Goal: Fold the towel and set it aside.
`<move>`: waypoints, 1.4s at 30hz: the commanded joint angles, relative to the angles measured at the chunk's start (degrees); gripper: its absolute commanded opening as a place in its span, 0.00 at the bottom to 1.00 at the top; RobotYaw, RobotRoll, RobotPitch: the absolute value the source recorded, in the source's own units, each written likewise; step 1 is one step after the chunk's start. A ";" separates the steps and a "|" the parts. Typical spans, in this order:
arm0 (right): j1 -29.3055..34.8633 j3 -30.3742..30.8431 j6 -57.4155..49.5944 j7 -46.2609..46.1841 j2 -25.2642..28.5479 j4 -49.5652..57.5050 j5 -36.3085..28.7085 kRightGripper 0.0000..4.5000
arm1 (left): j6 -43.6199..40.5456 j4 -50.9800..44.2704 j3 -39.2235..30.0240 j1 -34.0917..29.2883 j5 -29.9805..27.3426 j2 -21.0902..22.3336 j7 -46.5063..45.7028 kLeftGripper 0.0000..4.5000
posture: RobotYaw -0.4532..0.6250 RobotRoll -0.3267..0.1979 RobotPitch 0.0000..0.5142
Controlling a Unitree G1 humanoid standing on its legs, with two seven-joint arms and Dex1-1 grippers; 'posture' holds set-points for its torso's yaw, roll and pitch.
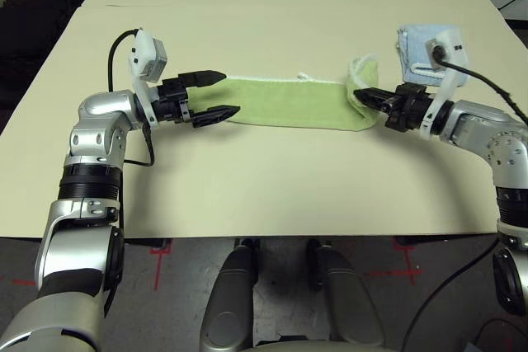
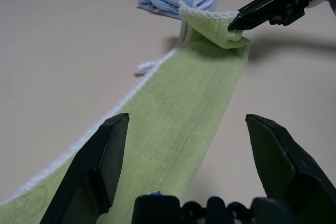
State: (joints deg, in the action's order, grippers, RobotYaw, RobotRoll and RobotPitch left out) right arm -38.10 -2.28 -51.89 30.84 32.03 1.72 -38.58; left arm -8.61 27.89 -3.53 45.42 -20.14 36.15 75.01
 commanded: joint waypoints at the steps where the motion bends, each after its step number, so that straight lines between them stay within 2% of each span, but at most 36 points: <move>1: -1.13 1.99 0.63 0.54 -1.47 0.35 2.29 0.01 | -0.21 0.35 0.51 0.25 0.29 -0.25 0.07 1.00 | 0.47 0.62 0.41; 12: -5.54 9.90 5.84 5.78 -5.77 -3.65 10.98 0.01 | -0.99 0.18 0.71 0.66 0.11 -0.08 0.58 1.00 | 0.49 0.62 0.41; 21: -6.50 18.63 11.85 12.12 -3.55 -5.71 21.60 0.01 | -1.55 -0.24 0.78 0.57 0.06 -0.15 0.61 1.00 | 0.49 0.62 0.41; 29: -8.25 22.41 17.17 15.83 -6.15 -12.12 27.80 0.01 | -1.53 0.30 1.05 0.86 0.30 -0.52 0.57 1.00 | 0.48 0.62 0.40; 32: -8.99 23.67 20.19 17.74 -6.37 -13.54 30.23 0.19 | -1.53 0.50 1.14 1.00 0.35 -0.58 0.70 1.00 | 0.48 0.62 0.40; 36: -10.02 23.20 24.09 21.24 -5.95 -12.80 31.22 0.51 | -1.52 0.73 1.27 1.02 0.44 -0.57 0.93 1.00 | 0.48 0.62 0.39; 38: -9.95 20.02 26.71 23.39 -4.96 -10.96 29.24 0.67 | -1.47 0.81 1.31 1.03 0.46 -0.60 0.98 1.00 | 0.47 0.62 0.38; 42: -6.63 13.21 28.02 30.95 -2.06 -6.18 21.24 0.99 | -1.34 0.89 1.30 0.92 0.46 -0.52 1.17 1.00 | 0.47 0.62 0.38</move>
State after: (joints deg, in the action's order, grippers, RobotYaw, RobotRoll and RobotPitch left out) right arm -46.51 13.10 -24.02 58.81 28.62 -6.39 -14.37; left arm -10.01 28.11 -2.96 46.42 -20.10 35.70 75.43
